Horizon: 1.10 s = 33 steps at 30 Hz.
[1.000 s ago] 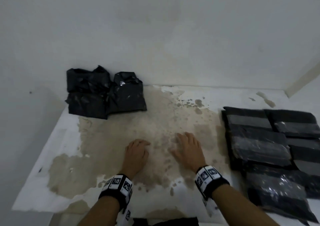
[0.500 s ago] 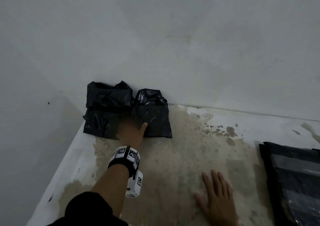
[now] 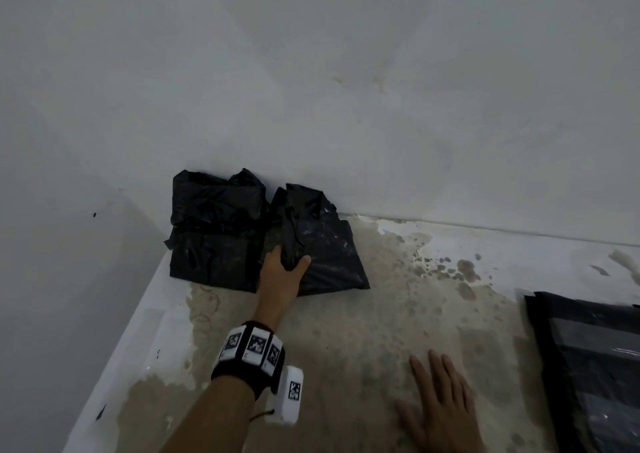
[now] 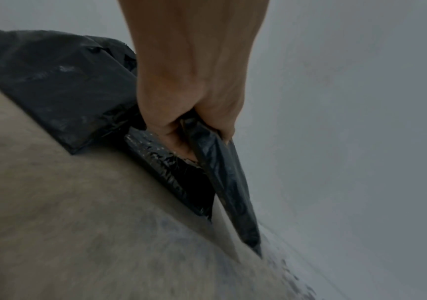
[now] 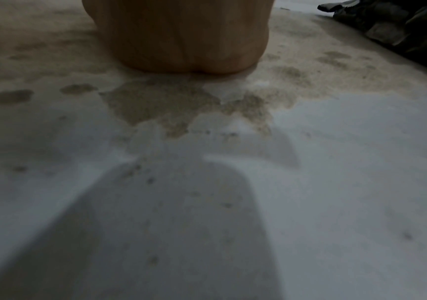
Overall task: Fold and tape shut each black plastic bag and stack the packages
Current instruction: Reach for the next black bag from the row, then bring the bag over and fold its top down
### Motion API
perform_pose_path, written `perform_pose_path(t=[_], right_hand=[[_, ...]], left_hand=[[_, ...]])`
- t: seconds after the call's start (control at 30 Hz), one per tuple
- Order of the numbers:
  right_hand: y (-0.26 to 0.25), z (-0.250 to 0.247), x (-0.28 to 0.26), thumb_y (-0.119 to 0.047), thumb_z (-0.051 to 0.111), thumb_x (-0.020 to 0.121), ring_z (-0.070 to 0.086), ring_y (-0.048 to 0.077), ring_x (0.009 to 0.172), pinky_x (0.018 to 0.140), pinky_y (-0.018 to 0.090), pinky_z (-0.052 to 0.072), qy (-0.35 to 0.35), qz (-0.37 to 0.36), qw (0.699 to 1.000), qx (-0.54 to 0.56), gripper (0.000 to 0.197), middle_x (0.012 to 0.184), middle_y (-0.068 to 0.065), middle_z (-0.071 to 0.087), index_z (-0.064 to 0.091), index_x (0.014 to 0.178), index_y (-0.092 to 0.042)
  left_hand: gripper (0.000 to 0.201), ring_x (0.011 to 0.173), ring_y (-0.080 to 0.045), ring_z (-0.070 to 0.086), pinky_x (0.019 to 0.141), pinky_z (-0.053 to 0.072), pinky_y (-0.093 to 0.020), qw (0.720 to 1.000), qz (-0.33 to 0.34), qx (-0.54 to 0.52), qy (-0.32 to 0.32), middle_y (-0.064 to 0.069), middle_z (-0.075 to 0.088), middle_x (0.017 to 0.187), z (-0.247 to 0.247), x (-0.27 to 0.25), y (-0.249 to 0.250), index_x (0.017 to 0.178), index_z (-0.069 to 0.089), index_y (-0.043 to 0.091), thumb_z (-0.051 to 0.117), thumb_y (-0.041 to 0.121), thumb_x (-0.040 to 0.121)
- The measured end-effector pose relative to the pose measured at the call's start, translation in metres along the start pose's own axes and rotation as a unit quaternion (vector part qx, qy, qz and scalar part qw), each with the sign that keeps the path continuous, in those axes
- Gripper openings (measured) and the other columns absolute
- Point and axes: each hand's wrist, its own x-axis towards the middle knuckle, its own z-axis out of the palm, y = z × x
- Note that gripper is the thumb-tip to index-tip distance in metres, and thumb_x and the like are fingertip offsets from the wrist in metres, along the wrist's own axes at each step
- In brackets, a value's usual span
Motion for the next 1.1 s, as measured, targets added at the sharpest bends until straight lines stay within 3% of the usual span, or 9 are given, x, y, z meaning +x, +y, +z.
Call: perform_pose_path(t=[0.1,0.27,0.43,0.5,0.57,0.77,0.83,0.93,1.1], right_hand=[[-0.002,-0.003,0.000,-0.076,0.027,0.093,0.039,0.035,0.142,0.115,0.042,0.023,-0.005,0.007,1.000,-0.014,0.078,0.152,0.015,0.049,0.055,0.145,-0.025],[-0.006,-0.009,-0.002,-0.075,0.025,0.095,0.038,0.034,0.144,0.112,0.048,0.029,-0.009,0.012,0.999,-0.029,0.079,0.155,0.013,0.046,0.055,0.146,-0.023],[-0.003,-0.009,-0.004,-0.073,0.026,0.096,0.031,0.034,0.149,0.117,0.047,0.023,-0.030,0.011,0.999,-0.028,0.077,0.160,0.013,0.037,0.046,0.152,-0.023],[-0.004,-0.009,-0.006,-0.070,0.031,0.096,0.027,0.033,0.151,0.119,0.046,0.020,-0.027,0.015,0.999,-0.025,0.075,0.160,0.014,0.036,0.044,0.153,-0.023],[-0.008,-0.010,-0.004,-0.066,0.038,0.095,0.028,0.034,0.150,0.119,0.047,0.021,-0.012,0.025,1.000,-0.014,0.070,0.158,0.015,0.038,0.047,0.149,-0.023],[-0.034,-0.023,0.007,-0.069,0.048,0.092,0.058,0.020,0.104,0.090,0.035,0.046,-0.028,0.065,0.984,0.161,0.057,0.113,-0.002,0.065,0.067,0.121,-0.023],[-0.040,-0.024,0.009,-0.050,0.065,0.092,0.062,0.014,0.091,0.081,0.035,0.051,-0.060,0.072,0.973,0.210,0.034,0.100,-0.007,0.068,0.067,0.114,-0.023],[-0.039,-0.029,0.011,-0.025,0.065,0.097,0.059,0.008,0.071,0.070,0.034,0.050,-0.042,0.094,0.957,0.272,0.006,0.076,-0.012,0.064,0.064,0.091,-0.025],[-0.033,-0.053,0.007,-0.029,0.058,0.100,0.066,0.017,0.088,0.074,0.032,0.052,-0.010,0.072,0.971,0.229,0.025,0.109,-0.005,0.068,0.061,0.125,-0.027]], left_hand=[[0.036,0.096,0.005,0.057,0.086,0.049,-0.016,0.996,-0.017,-0.074,-0.048,0.015,0.059,0.113,-0.011,-0.053,-0.006,0.127,0.055,0.027,0.070,0.023,0.094],[0.040,0.107,-0.007,0.061,0.075,0.048,-0.004,0.984,-0.088,-0.086,-0.132,0.021,0.058,0.113,-0.022,-0.145,-0.060,0.125,0.050,0.032,0.071,0.023,0.092],[0.083,0.116,-0.009,0.062,0.091,0.052,-0.018,0.977,-0.095,0.002,-0.192,0.015,0.063,0.124,-0.025,-0.203,-0.127,0.129,0.052,0.035,0.078,0.076,0.061],[0.067,0.117,-0.009,0.060,0.099,0.050,-0.024,0.975,-0.079,0.033,-0.204,0.012,0.061,0.128,-0.023,-0.215,-0.133,0.134,0.047,0.032,0.079,0.054,0.079],[0.058,0.116,-0.008,0.060,0.095,0.048,-0.016,0.976,-0.050,0.053,-0.204,0.010,0.060,0.127,-0.022,-0.220,-0.133,0.136,0.046,0.028,0.076,0.037,0.087],[0.056,0.114,-0.008,0.060,0.086,0.048,-0.010,0.965,-0.029,0.087,-0.246,0.010,0.059,0.125,-0.013,-0.239,-0.135,0.136,0.045,0.024,0.074,0.038,0.090],[0.054,0.112,-0.009,0.060,0.084,0.047,-0.009,0.966,-0.021,0.099,-0.236,0.009,0.060,0.124,-0.010,-0.244,-0.136,0.134,0.045,0.023,0.074,0.038,0.090],[0.052,0.107,-0.008,0.060,0.080,0.046,-0.006,0.968,-0.016,0.103,-0.227,0.008,0.061,0.121,-0.008,-0.248,-0.132,0.131,0.046,0.023,0.074,0.036,0.090],[0.049,0.104,-0.011,0.062,0.078,0.049,-0.012,0.964,-0.007,0.127,-0.234,0.008,0.061,0.117,-0.003,-0.254,-0.130,0.127,0.045,0.024,0.074,0.038,0.090]])
